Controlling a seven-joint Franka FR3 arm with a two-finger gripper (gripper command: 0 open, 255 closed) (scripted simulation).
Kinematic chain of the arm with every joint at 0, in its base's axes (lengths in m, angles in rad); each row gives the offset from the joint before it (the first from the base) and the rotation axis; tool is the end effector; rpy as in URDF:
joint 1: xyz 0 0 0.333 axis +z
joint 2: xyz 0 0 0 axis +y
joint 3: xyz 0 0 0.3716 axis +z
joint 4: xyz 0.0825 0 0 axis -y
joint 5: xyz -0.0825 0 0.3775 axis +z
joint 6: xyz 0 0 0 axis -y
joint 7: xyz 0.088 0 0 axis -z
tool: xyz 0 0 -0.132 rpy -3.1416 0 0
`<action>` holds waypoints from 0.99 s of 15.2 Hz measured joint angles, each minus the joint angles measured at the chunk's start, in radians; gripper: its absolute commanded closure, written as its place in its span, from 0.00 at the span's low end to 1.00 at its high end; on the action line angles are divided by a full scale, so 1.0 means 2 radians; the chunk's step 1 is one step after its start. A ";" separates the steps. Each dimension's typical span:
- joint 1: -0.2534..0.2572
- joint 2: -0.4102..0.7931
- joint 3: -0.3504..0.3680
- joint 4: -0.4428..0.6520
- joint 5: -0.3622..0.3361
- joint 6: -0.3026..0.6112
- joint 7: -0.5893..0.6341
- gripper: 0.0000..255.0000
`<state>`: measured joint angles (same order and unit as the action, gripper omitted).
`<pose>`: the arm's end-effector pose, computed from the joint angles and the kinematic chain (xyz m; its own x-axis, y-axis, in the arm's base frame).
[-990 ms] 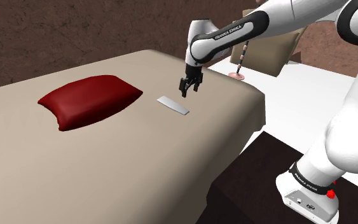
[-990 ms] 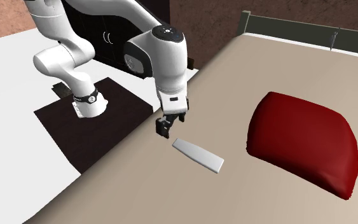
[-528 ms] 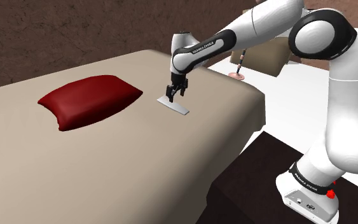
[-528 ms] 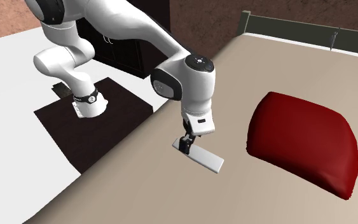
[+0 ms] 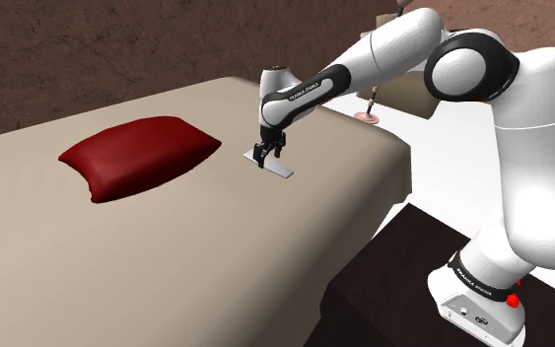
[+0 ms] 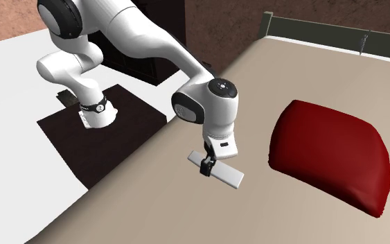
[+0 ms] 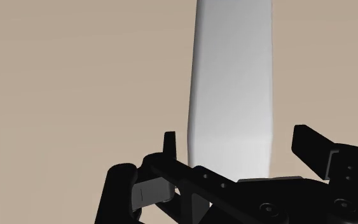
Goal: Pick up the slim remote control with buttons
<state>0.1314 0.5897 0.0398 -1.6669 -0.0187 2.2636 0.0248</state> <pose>0.6990 0.1161 0.2896 0.9885 0.1509 0.0074 0.1509 -0.9885 -0.0078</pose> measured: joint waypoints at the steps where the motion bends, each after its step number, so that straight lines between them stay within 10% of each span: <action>1: 0.000 0.003 0.000 -0.001 0.000 0.004 0.000 0.00; 2: 0.000 0.005 0.000 0.000 0.000 0.005 0.000 1.00; 15: -0.001 0.000 0.000 0.003 0.000 -0.002 -0.001 1.00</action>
<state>0.1294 0.5901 0.0396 -1.6617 -0.0183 2.2589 0.0219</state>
